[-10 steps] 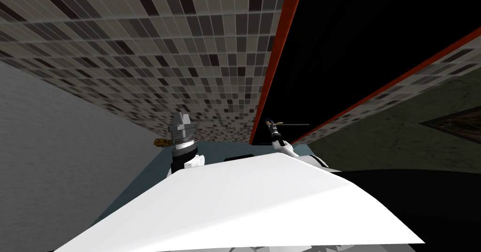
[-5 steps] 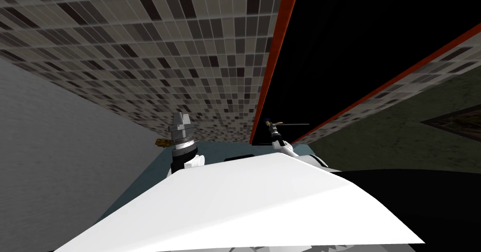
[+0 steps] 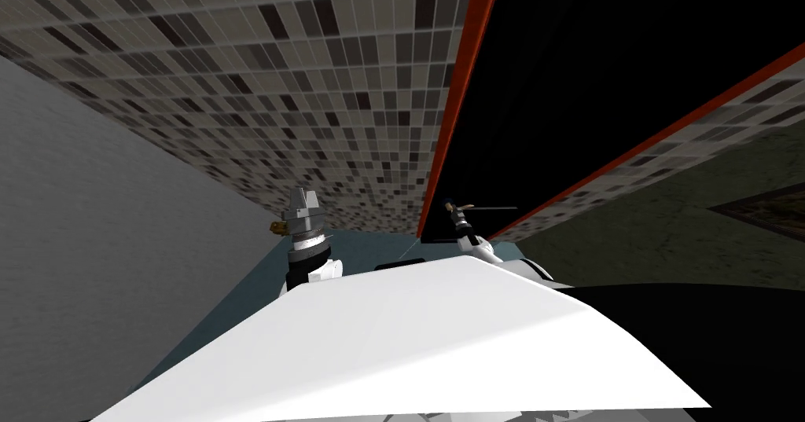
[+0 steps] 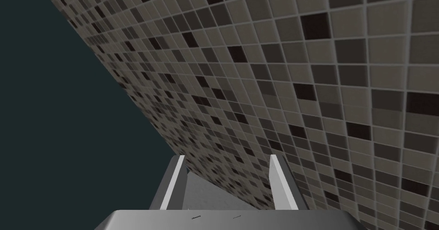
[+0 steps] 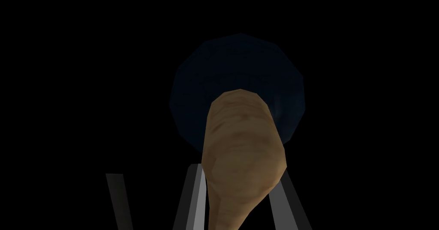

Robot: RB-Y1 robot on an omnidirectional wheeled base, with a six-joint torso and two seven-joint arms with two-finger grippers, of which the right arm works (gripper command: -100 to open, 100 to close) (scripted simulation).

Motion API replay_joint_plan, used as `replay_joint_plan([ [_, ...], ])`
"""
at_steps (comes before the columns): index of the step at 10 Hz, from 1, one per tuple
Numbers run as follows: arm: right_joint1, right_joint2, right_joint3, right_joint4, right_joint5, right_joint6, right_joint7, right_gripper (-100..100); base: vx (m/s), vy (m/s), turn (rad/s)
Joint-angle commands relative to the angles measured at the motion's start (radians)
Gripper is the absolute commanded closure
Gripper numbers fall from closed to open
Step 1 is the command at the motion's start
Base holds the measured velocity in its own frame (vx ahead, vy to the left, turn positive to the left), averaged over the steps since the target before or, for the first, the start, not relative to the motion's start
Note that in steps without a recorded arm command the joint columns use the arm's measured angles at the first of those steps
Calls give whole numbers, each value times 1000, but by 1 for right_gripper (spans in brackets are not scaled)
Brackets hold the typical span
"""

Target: Pull the door open

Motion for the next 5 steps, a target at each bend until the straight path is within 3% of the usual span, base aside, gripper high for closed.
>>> replay_joint_plan([
  [1,19,-16,21,-14,11,-10,-26,100,-197,-129,185],
  [5,43,-56,67,-21,33,-42,-87,100,-210,-80,142],
])
